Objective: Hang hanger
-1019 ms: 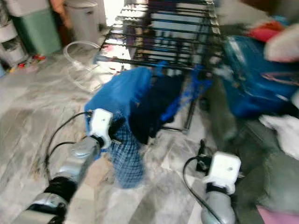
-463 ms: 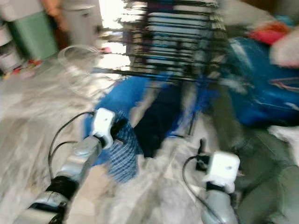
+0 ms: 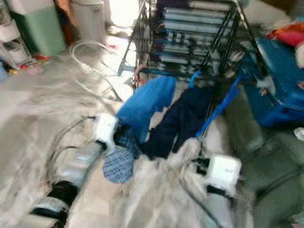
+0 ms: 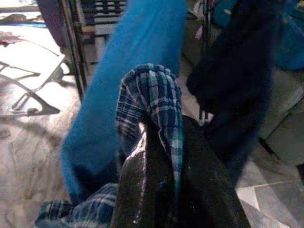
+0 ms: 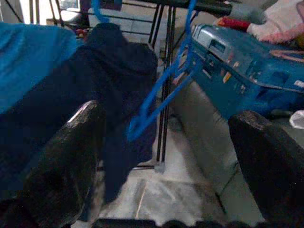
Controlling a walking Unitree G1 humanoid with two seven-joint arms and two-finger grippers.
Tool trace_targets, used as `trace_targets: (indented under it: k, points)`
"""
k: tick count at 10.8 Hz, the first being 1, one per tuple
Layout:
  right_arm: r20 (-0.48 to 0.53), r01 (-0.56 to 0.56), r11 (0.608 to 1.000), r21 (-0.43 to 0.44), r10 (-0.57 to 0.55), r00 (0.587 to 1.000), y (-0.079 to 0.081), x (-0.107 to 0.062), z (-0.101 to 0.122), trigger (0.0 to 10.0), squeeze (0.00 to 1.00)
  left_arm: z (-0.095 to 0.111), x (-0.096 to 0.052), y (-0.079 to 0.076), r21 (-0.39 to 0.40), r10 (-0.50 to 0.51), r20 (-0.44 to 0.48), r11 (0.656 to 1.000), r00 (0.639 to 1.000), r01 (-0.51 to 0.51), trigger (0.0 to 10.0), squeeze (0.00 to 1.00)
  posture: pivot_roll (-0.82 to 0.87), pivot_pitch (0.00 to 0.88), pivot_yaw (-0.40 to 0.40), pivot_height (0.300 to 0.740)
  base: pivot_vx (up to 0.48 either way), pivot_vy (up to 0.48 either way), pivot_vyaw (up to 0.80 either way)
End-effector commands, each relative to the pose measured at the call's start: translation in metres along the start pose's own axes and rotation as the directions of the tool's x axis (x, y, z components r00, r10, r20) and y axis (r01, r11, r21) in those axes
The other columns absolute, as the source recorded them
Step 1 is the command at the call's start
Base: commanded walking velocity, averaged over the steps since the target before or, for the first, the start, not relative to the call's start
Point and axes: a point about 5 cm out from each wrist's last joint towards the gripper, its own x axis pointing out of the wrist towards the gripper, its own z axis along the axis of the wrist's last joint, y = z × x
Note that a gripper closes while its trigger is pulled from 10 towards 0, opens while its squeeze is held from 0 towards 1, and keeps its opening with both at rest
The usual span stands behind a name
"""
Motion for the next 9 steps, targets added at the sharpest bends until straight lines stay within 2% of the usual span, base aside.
trace_targets:
  k: [1, 2, 4, 9]
  points:
    - [-0.003, 0.033, 0.999, -0.018, -0.033, 0.999, -0.009, 0.0, -0.001, 10.0, 0.0, 0.007, 0.004, -0.01, -0.005, -0.05, 0.031, 0.999, 0.998, 0.051, 10.0, 0.0, 0.02, 0.08, -0.021, 0.74, 0.0, 0.0, -0.48]
    - [-0.004, 0.033, 0.999, -0.016, -0.033, 0.999, -0.008, -0.001, -0.002, 10.0, 0.0, 0.007, 0.004, -0.011, -0.015, -0.061, 0.037, 0.998, 0.997, 0.062, 10.0, 0.0, 0.02, 0.078, -0.021, 0.74, 0.0, 0.0, -0.61]
    - [-0.002, 0.034, 0.999, -0.018, -0.034, 0.999, -0.008, -0.002, -0.001, 10.0, 0.0, 0.004, 0.003, -0.016, -0.026, -0.076, 0.043, 0.997, 0.996, 0.077, 10.0, 0.0, 0.01, 0.066, -0.03, 0.74, 0.0, 0.0, 0.0]
    - [0.009, 0.014, 0.999, -0.049, -0.013, 1.0, -0.014, 0.001, 0.002, 10.0, 0.0, 0.001, 0.002, -0.024, -0.042, -0.101, 0.047, 0.994, 0.994, 0.103, 10.0, 0.0, 0.0, 0.055, -0.047, 0.74, 0.319, 0.0, 0.0]
